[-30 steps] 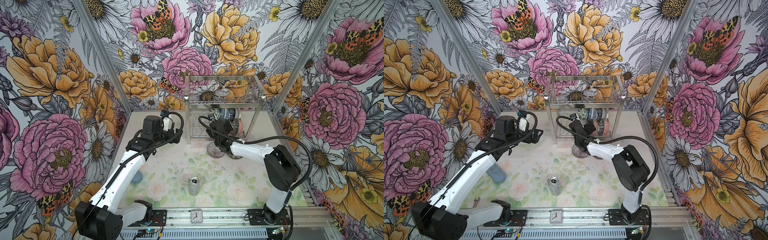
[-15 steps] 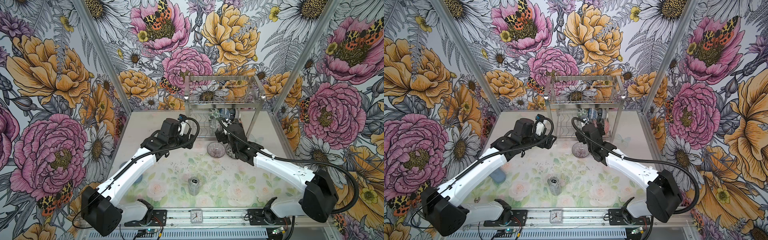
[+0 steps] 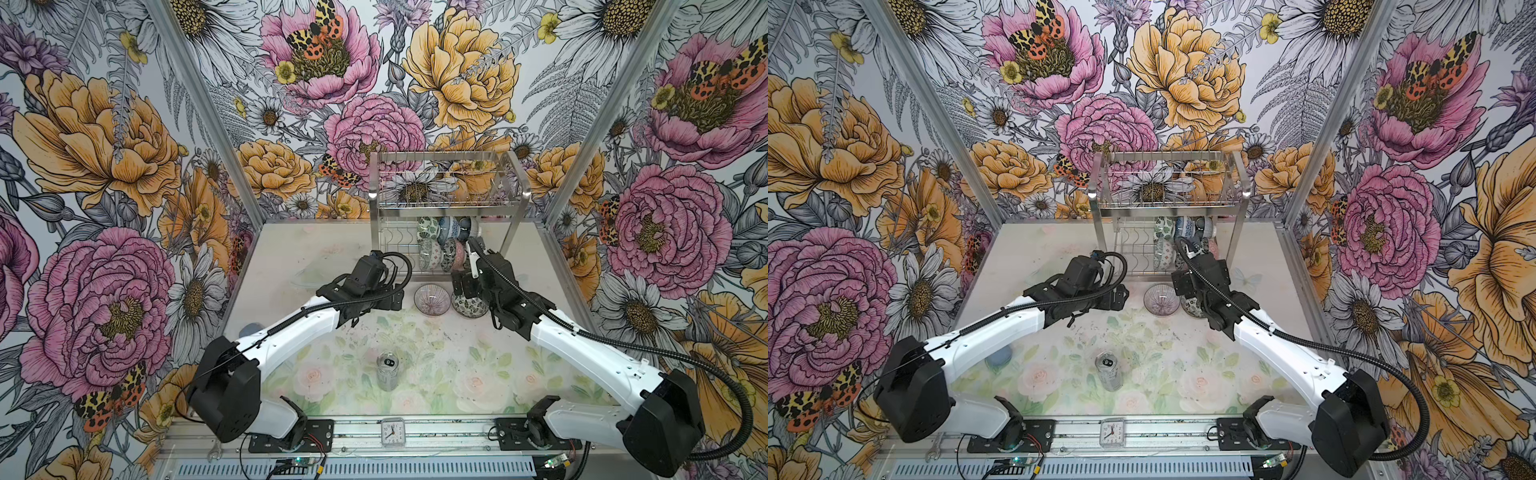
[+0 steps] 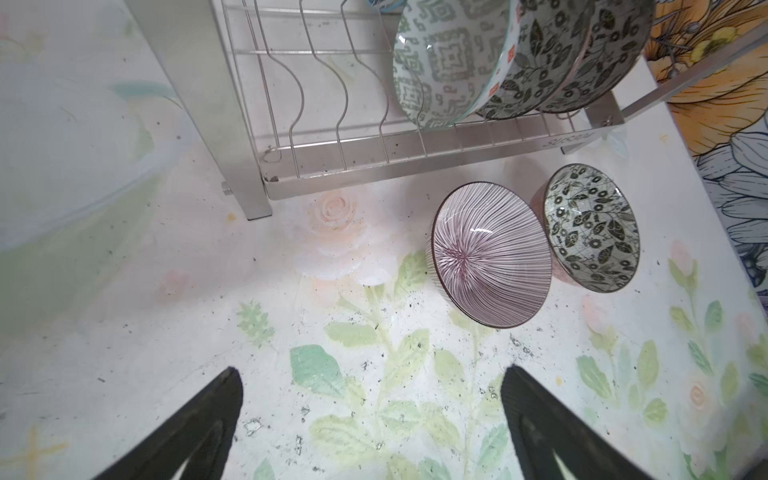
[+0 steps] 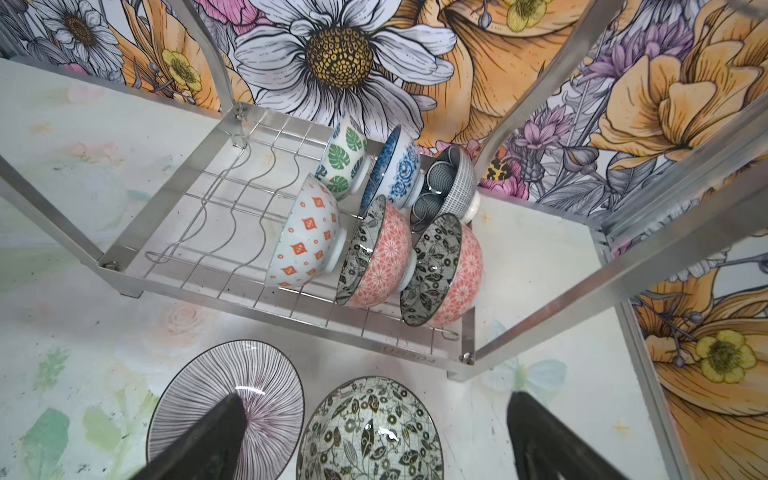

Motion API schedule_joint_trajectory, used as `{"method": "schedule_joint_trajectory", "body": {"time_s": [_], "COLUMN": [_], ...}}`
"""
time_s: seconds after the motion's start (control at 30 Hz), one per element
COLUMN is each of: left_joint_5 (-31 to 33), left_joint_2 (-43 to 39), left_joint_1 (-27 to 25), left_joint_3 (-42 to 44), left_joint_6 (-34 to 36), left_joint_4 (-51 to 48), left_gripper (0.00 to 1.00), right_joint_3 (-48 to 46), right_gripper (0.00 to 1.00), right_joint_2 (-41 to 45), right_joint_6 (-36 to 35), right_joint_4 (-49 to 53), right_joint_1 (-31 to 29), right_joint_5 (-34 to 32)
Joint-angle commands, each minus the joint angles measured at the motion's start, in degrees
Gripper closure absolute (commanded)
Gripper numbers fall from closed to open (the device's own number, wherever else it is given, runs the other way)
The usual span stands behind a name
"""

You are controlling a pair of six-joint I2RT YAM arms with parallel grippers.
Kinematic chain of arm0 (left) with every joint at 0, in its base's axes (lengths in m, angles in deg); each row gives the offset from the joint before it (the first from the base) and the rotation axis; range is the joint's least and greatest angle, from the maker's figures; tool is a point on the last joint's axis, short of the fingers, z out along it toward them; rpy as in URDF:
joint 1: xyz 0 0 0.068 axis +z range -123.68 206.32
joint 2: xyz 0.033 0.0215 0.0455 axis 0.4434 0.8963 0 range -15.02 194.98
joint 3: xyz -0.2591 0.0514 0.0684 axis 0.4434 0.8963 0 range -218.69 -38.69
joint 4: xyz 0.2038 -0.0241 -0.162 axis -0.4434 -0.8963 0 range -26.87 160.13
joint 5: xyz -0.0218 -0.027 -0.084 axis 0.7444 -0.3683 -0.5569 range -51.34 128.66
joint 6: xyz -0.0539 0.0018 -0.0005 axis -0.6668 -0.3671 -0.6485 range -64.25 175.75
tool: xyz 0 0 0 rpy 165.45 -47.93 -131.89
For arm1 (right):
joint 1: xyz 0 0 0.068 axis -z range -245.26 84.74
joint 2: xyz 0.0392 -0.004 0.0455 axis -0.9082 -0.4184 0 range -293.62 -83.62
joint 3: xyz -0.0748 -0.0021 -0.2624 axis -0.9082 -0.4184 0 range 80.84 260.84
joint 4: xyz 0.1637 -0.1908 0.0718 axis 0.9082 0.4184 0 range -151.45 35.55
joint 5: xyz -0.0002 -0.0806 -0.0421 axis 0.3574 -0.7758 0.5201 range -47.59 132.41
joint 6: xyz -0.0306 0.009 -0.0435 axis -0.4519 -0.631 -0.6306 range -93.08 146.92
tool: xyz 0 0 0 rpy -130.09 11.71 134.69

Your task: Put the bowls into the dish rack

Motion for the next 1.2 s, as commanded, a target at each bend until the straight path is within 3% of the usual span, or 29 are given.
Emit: {"method": "schedule_joint_trajectory", "body": {"time_s": [0.0,0.4,0.97,1.17], "left_joint_5": [-2.6,-5.0,-9.2,-10.1], "left_joint_2": [3.7,16.2,27.8,30.1], "left_joint_1": [-2.0,-4.1,-4.2,-3.8], "left_joint_3": [-2.3,-7.7,-15.6,-18.3], "left_joint_6": [-3.4,-5.5,-5.5,-5.4], "left_joint_4": [3.2,7.0,8.5,7.8], "left_gripper": [0.01,0.04,0.37,0.55], "right_joint_3": [-0.4,1.1,4.8,6.1], "right_gripper": [0.00,0.00,0.00,0.00], "right_joint_2": [1.1,1.8,-1.0,-1.6], "right_joint_6": [2.5,1.8,0.9,0.2], "right_joint_4": [0.5,3.5,3.4,3.4], "right_joint_1": [0.6,1.4,3.3,3.6], "right_joint_5": [2.1,1.4,5.9,6.4]}}
